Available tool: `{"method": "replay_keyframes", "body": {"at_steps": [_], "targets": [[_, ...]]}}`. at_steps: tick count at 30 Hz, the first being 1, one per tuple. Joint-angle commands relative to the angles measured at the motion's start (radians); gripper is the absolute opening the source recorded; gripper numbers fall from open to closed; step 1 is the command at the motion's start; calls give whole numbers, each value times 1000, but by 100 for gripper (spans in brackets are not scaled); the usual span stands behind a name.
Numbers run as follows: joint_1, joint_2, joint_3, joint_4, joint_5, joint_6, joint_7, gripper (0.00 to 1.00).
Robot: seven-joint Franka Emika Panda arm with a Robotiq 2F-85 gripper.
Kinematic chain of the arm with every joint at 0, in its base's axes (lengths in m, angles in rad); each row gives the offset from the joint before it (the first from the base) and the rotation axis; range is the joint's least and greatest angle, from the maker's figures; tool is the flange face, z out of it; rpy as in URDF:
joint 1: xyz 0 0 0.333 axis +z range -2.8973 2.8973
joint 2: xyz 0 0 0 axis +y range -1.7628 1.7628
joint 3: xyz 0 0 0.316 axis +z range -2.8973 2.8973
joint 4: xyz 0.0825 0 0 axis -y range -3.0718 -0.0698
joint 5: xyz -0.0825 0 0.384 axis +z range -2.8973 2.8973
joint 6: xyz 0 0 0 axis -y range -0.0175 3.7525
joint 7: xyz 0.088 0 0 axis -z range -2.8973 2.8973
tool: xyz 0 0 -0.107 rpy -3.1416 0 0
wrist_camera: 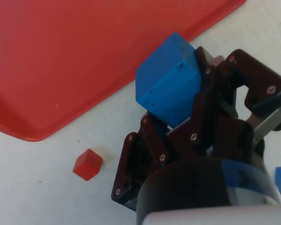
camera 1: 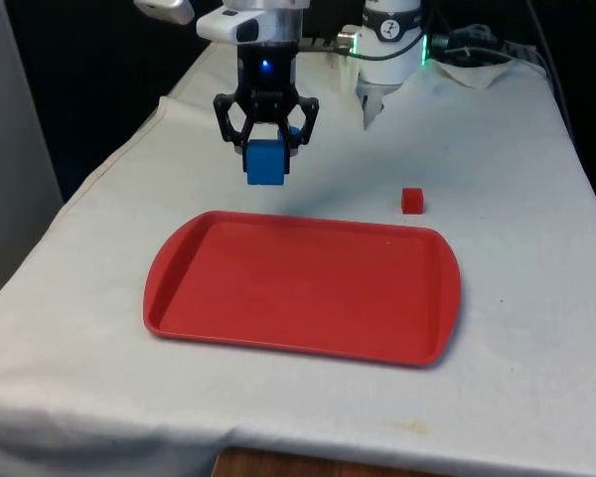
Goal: Pick up the largest block and place it onto the tray.
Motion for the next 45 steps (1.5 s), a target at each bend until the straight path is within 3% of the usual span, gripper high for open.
{"method": "replay_keyframes", "body": {"at_steps": [1,17,18,27,28,29,33,36,37,38,45], "targets": [[5,11,-2,15,-5,-9,14,0],[2,98,39,180,3,-69,70,0],[3,87,35,165,1,-61,64,0],[-5,191,54,302,16,-106,89,0],[2,186,45,290,9,-99,91,0],[-5,202,55,315,19,-109,90,0],[-7,254,56,377,35,-126,90,0],[-10,284,56,404,45,-133,88,0],[-2,281,48,400,41,-130,92,0],[-11,292,56,412,47,-136,87,0],[-14,343,63,434,75,-133,78,0]]}}
